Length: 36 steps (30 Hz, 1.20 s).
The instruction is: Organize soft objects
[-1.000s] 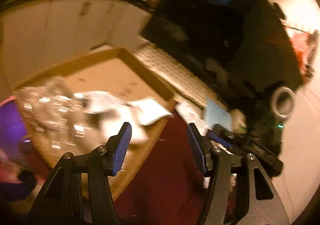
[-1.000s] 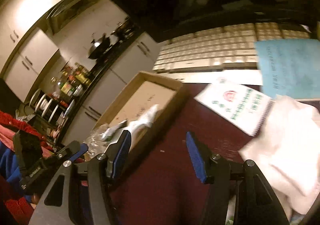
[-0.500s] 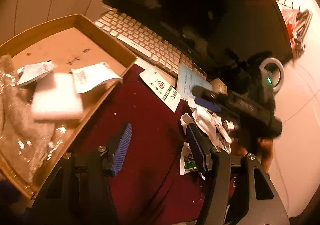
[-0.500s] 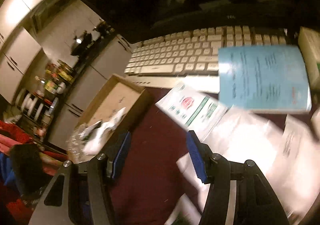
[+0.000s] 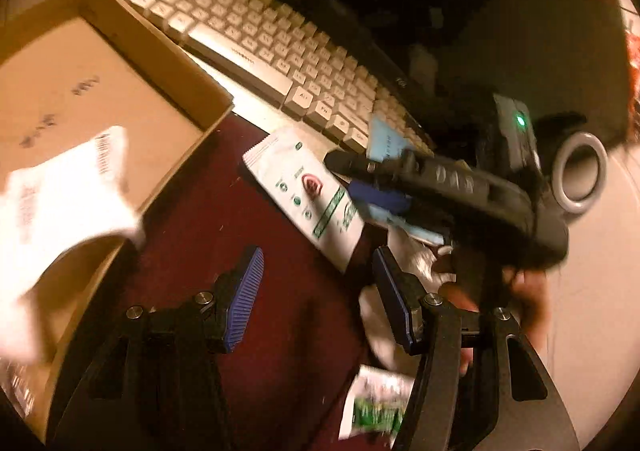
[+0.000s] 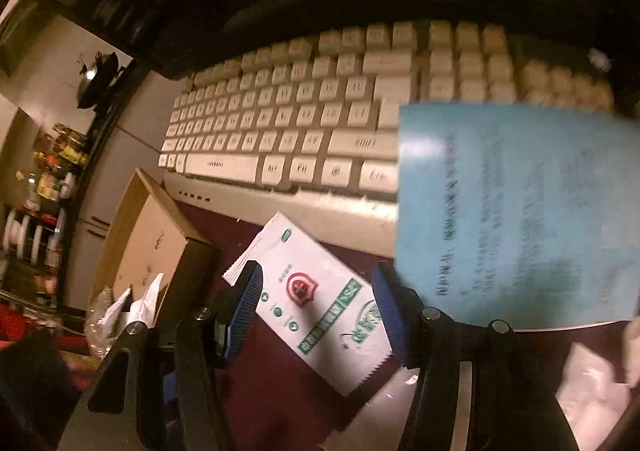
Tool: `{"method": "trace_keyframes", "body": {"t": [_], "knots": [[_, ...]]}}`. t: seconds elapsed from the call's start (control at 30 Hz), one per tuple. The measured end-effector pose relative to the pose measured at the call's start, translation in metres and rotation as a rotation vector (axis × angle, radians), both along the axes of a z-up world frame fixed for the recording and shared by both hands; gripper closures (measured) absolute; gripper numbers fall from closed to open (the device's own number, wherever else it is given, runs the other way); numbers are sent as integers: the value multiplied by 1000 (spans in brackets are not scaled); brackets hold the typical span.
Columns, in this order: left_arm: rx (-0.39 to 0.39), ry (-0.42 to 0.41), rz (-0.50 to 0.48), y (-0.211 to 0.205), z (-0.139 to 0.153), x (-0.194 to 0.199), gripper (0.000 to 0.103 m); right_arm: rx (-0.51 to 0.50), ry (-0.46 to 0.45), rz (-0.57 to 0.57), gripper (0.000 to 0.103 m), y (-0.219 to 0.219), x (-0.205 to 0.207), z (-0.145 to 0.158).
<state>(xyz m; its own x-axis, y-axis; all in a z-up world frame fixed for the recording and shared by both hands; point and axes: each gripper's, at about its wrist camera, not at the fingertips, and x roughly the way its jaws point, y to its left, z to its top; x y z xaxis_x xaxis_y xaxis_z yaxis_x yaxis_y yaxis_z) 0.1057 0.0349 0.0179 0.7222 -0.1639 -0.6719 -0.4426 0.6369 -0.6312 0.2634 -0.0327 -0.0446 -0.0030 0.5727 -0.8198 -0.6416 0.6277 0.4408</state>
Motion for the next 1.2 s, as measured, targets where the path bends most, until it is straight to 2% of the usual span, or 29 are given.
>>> {"method": "trace_keyframes", "body": {"t": [0.1,0.13,0.17,0.3,0.57,0.67,0.73,0.77,0.83,0.9,0.93,1.07,1.2], "knots": [[-56,1,13,10,-9,14,46,-11,-33,-10,52,-2,-2,-6],[-79,1,32,14,-13,16,46,-19,-41,-16,60,-3,-3,-7],[-102,5,47,17,-17,18,46,-26,-46,-27,64,-6,-3,-8],[-195,-29,60,25,-29,26,46,19,-7,-47,70,-18,2,-12],[-234,-55,129,36,-32,28,46,57,21,-26,71,-30,0,-8],[-225,-42,127,38,-30,35,47,58,30,7,81,-26,-7,-11],[-251,-35,104,37,-32,41,63,69,44,21,83,-26,-11,-12],[-266,-33,94,36,-34,43,66,63,39,19,86,-26,-12,-11],[-266,-27,109,35,-35,41,86,74,50,14,88,-27,-11,-12],[-266,-25,115,36,-37,36,91,88,66,15,88,-29,-9,-12],[-266,-23,122,36,-37,33,97,93,69,18,87,-29,-9,-13],[-252,-18,142,38,-36,22,100,116,75,26,85,-31,-9,-10],[-241,-40,135,35,-30,4,100,136,62,37,85,-37,-12,5]]}}
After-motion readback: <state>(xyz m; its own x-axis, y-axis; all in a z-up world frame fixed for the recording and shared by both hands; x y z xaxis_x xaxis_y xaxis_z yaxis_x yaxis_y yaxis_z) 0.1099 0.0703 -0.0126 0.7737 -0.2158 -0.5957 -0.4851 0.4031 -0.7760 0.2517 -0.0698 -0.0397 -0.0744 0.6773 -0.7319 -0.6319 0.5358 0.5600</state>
